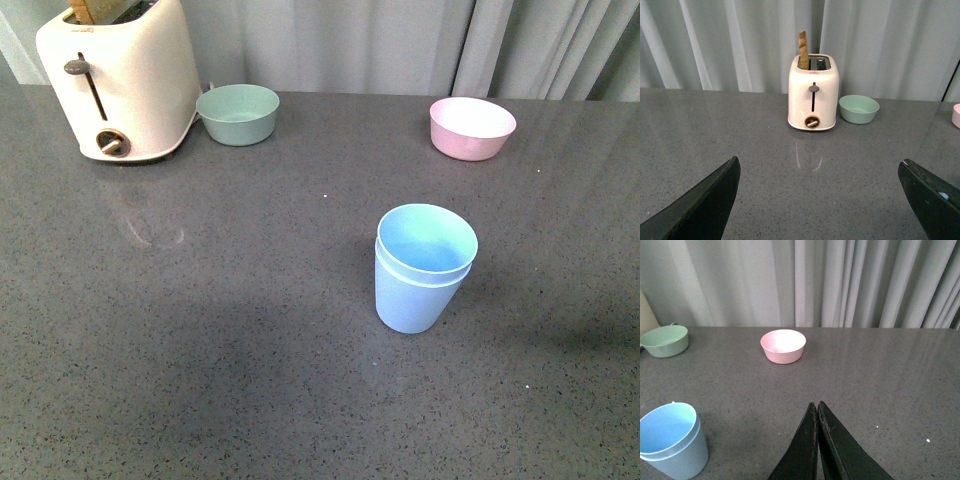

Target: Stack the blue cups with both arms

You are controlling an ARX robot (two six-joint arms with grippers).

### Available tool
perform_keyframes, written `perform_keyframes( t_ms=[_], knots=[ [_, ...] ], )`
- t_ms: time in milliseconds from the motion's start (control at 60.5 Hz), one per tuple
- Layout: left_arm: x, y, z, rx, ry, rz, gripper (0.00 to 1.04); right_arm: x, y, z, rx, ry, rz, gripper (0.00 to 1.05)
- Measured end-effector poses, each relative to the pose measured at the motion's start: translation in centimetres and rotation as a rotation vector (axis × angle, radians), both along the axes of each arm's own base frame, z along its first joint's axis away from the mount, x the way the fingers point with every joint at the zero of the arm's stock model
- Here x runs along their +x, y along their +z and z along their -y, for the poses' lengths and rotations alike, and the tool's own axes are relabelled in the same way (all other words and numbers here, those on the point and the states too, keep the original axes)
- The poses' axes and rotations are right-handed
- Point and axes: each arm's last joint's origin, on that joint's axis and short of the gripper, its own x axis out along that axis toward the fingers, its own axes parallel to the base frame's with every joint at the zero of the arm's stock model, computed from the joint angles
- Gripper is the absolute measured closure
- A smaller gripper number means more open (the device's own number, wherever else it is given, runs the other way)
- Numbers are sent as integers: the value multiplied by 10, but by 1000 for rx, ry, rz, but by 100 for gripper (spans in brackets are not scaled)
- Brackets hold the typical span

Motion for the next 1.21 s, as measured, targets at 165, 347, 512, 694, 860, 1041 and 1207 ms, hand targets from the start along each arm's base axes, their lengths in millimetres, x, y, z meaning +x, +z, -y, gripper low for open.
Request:
perform_keyframes(
  t_ms=[165, 347, 512, 694, 860, 1041, 1207],
  knots=[
    [0, 0, 0, 0, 0, 0, 9, -9, -5, 0, 0, 0, 3, 103],
    [0, 0, 0, 0, 0, 0, 9, -16, -9, 0, 0, 0, 3, 103],
    [0, 0, 0, 0, 0, 0, 9, -21, -9, 0, 0, 0, 31, 103],
    [0, 0, 0, 0, 0, 0, 9, -26, -8, 0, 0, 0, 33, 103],
    [0, 0, 0, 0, 0, 0, 9, -31, -8, 0, 0, 0, 35, 103],
    [0, 0, 0, 0, 0, 0, 9, -35, -8, 0, 0, 0, 34, 103],
    [0, 0, 0, 0, 0, 0, 9, -45, -13, 0, 1, -2, 2, 103]
  ],
)
